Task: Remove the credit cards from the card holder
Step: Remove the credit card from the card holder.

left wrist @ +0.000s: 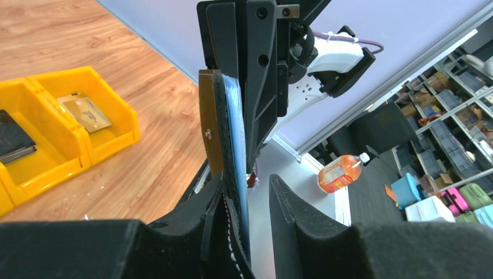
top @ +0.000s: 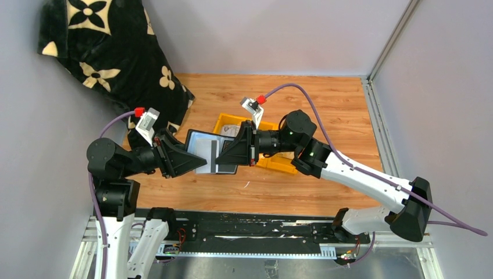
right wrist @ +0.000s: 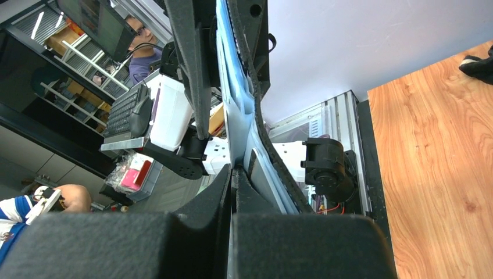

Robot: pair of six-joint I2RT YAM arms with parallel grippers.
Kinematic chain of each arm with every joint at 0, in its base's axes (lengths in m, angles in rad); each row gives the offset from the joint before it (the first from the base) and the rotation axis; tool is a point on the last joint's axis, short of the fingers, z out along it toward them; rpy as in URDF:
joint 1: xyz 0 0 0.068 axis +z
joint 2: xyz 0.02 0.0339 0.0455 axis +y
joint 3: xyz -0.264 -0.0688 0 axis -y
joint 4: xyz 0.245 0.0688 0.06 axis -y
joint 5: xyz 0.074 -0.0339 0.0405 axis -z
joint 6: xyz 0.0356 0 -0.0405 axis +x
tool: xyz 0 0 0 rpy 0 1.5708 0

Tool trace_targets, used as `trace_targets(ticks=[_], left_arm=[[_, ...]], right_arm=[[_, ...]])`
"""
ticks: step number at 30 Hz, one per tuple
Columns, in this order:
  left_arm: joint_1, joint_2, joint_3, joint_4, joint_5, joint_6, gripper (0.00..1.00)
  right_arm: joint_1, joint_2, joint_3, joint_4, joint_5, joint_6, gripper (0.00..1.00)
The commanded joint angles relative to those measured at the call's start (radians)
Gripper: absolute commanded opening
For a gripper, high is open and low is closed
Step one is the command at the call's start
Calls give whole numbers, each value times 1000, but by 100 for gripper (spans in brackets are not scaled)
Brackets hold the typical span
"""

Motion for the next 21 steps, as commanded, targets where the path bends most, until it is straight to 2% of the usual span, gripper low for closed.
trace_targets(ticks=[1, 4, 16, 21], left_arm=[[0, -4, -8, 89, 11, -80, 30], [0, -1, -6, 106, 12, -96, 21], [-1, 8, 15, 119, 9, -111, 19], [-1, 11, 17, 124, 7, -119, 13]], right_arm=[[6, -31, -23, 91, -12, 20, 0], [6, -36, -31, 79, -10, 13, 0], [6, -102, -108, 81, 32, 5, 0], [6, -118, -144, 146, 30, 35, 0]])
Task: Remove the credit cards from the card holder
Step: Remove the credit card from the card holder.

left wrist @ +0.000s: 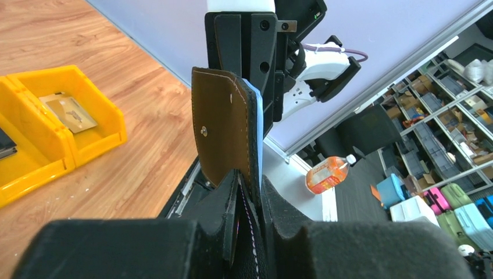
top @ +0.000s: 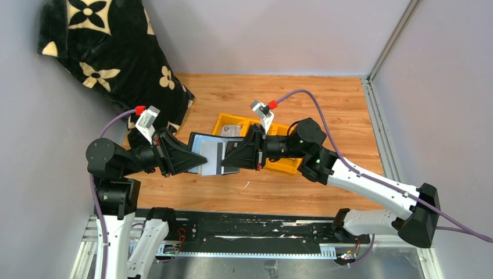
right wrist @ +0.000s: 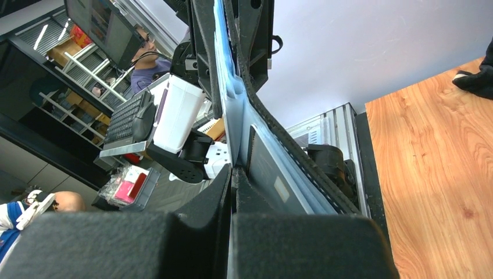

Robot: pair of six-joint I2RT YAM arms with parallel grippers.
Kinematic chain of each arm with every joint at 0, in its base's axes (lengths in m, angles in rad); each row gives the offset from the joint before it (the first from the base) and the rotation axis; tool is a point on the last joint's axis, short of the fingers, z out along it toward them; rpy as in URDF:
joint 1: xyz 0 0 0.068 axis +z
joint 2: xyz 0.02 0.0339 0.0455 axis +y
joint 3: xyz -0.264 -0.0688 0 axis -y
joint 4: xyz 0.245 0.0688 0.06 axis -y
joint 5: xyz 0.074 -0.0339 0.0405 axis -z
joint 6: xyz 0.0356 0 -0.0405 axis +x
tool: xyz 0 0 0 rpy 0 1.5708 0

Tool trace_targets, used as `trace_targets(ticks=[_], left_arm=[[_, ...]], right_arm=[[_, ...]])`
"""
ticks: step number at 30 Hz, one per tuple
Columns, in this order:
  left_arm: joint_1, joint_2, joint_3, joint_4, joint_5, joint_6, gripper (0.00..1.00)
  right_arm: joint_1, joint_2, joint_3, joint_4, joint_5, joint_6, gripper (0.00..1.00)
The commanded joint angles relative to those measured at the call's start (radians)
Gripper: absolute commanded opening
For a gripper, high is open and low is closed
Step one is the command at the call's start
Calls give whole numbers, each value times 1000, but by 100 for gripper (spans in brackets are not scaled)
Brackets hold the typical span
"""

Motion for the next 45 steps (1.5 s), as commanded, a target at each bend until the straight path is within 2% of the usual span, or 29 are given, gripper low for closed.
trace_targets(ticks=[1, 14, 15, 16, 19, 21, 23, 24, 29, 33, 40, 45], left_arm=[[0, 2, 20, 48, 3, -23, 12], [1, -4, 21, 50, -5, -25, 8], [0, -4, 21, 50, -6, -24, 7], [1, -3, 20, 50, -6, -24, 6], [0, -4, 20, 39, -20, -18, 3], [1, -3, 20, 36, -24, -17, 0], [0, -3, 20, 37, -26, -17, 0], [0, -3, 21, 37, -26, -15, 0], [1, -5, 30, 37, -24, -15, 0], [0, -4, 38, 36, -25, -10, 0], [0, 6, 50, 35, -29, -6, 0], [0, 12, 64, 30, -26, 6, 0]], right_arm=[[6, -39, -52, 79, 0, 28, 0], [12, -59, -100, 172, 15, 71, 0], [13, -56, -94, 172, 12, 72, 3], [16, -51, -83, 174, 9, 73, 14], [24, -32, -59, 192, 6, 82, 31], [25, -19, -41, 193, 13, 85, 37], [26, -5, -23, 193, 13, 87, 39], [26, 2, -15, 192, 13, 88, 38], [25, 20, -2, 195, 19, 97, 19], [25, -10, -36, 190, 31, 87, 9], [23, -89, -110, 142, 58, 51, 3], [3, -154, -132, 38, 69, 6, 0]])
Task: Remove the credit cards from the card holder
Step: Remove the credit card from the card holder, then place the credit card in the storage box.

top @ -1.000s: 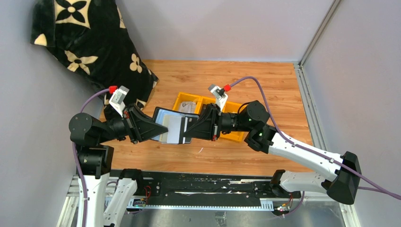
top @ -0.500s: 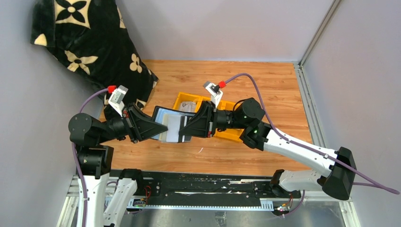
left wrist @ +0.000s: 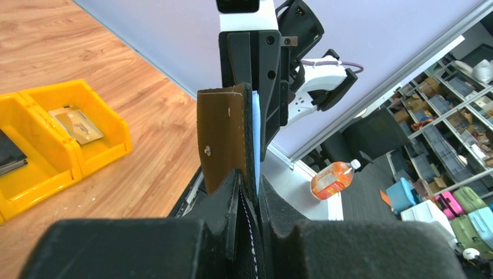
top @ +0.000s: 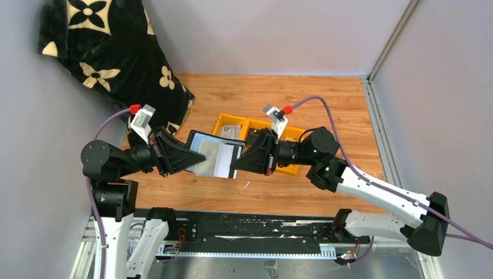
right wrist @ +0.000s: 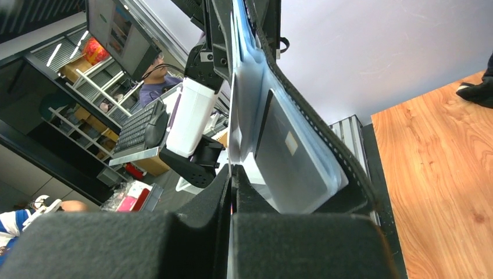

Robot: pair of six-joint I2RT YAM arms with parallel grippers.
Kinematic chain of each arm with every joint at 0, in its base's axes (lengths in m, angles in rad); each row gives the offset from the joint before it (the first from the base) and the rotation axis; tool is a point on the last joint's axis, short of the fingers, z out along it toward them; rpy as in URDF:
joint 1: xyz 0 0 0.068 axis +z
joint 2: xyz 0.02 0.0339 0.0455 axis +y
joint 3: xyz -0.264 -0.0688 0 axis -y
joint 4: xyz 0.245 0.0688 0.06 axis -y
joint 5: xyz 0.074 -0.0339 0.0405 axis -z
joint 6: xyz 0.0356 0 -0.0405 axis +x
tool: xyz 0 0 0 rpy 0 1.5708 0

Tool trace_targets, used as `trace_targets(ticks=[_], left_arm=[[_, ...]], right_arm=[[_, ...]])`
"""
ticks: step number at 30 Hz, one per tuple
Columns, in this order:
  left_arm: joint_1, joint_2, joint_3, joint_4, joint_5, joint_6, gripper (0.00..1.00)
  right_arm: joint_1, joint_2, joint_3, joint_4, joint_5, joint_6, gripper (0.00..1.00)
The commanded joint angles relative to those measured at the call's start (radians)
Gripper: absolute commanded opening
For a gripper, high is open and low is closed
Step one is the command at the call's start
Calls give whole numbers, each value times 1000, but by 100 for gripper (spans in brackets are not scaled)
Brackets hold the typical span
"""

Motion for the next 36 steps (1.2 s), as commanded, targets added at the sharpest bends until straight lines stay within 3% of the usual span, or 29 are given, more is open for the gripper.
trace_targets(ticks=[1, 8, 13, 20, 31, 36], left_arm=[[0, 13, 41, 2, -5, 28, 0], [0, 34, 107, -223, -98, 275, 0], [1, 57, 151, -373, -174, 423, 0], [0, 49, 165, -342, -125, 401, 0], [0, 35, 168, -302, -86, 355, 0], [1, 28, 170, -284, -82, 337, 0]], right_arm=[[-21, -83, -29, -111, 21, -65, 0], [-259, -228, -69, -366, 12, -75, 0], [-407, -188, -57, -538, 13, -90, 0], [-410, 154, 55, -563, 40, -133, 0], [-297, 826, 656, -893, 323, -147, 0], [-273, 993, 816, -961, 424, -114, 0]])
